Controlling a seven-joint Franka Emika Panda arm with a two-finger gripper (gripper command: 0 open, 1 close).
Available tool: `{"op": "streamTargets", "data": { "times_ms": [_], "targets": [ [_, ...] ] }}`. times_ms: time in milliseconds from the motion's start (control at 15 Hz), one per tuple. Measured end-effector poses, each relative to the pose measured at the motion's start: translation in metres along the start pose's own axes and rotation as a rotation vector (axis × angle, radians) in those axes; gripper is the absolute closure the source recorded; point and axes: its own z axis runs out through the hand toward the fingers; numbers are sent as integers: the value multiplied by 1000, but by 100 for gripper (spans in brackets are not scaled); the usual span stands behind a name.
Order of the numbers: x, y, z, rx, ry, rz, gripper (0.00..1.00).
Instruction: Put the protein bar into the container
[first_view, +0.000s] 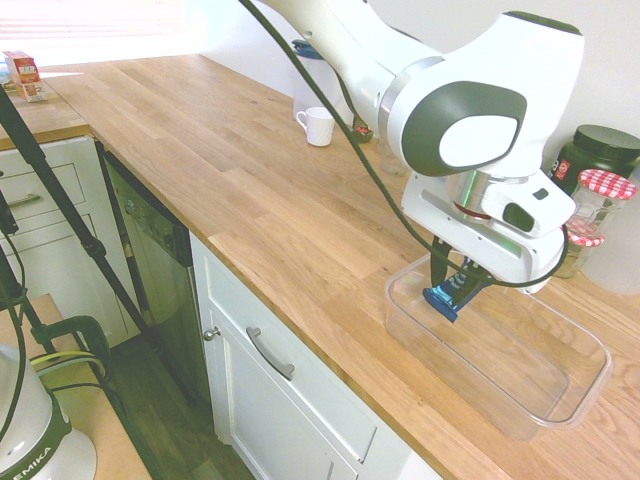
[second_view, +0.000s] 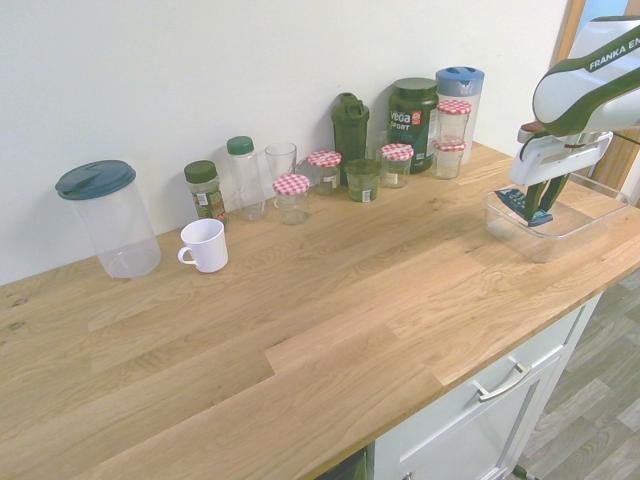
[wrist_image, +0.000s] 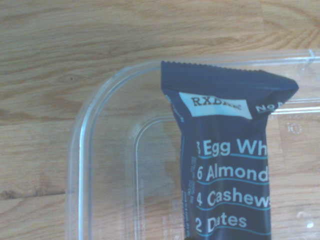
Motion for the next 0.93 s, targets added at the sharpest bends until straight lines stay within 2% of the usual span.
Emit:
{"op": "streamTargets", "data": {
  "times_ms": [933],
  "targets": [
    [6,7,26,-23,-26,-15,100]
  ]
}}
